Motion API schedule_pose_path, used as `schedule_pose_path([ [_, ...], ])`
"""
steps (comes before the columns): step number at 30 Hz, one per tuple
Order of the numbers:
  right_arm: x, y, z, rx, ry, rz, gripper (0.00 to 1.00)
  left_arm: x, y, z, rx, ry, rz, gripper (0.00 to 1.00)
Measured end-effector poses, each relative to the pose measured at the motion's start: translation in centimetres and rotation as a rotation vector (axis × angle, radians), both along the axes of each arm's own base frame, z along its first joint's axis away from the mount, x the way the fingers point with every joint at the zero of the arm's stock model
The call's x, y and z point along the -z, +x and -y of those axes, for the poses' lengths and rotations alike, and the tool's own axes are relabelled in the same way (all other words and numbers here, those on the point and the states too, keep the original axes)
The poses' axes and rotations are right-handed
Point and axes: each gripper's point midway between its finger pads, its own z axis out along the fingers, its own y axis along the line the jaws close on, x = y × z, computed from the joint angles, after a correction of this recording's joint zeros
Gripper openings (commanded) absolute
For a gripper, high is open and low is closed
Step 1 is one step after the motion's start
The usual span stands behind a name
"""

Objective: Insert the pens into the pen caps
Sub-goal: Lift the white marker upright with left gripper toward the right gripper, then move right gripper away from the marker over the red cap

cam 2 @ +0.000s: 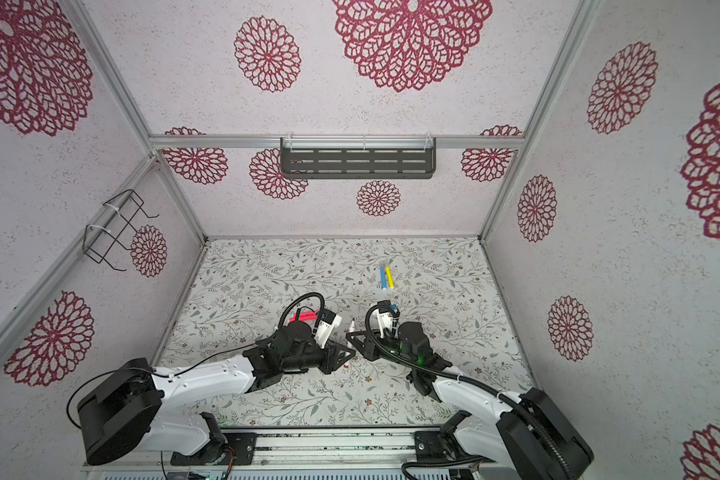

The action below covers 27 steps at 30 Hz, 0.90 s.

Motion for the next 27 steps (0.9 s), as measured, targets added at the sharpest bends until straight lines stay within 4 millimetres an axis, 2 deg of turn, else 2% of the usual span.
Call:
schedule_pose_path([
  [3,0.1,0.1,0.0,0.001,0.001,0.0,0.14,0.0,0.1,-0.1,-0.01,0.004,0.003,0.01],
  [4,0.1,0.1,0.0,0.001,0.001,0.0,0.16,0.1,0.2,-0.2,-0.016,0.006,0.005,0.0],
  [6,0.0,0.0,-0.1,-0.001,0.002,0.001,0.26,0.0,0.3,-0.4,-0.025,0.006,0.012,0.0],
  [8,0.0,-0.1,-0.1,-0.004,0.002,-0.001,0.28,-0.2,0.4,-0.7,-0.036,0.005,0.023,0.0],
  [15,-0.8,-0.5,0.0,-0.006,0.01,0.019,0.14,-0.8,0.2,-0.9,-0.037,-0.011,0.038,0.0],
  [18,-0.8,-0.5,0.0,-0.006,0.008,0.02,0.13,-0.8,0.0,-0.8,-0.026,-0.016,0.031,0.0],
  [20,-0.8,-0.5,0.0,-0.006,0.008,0.02,0.16,-0.8,0.0,-0.8,-0.022,-0.018,0.028,0.0],
  [23,-0.8,-0.4,0.0,-0.005,0.01,0.015,0.31,-0.9,-0.1,-0.7,-0.016,-0.021,0.026,0.0],
  [27,-0.7,-0.4,0.0,-0.003,0.01,0.011,0.33,-1.1,-0.3,-0.5,0.0,-0.035,0.028,0.0],
])
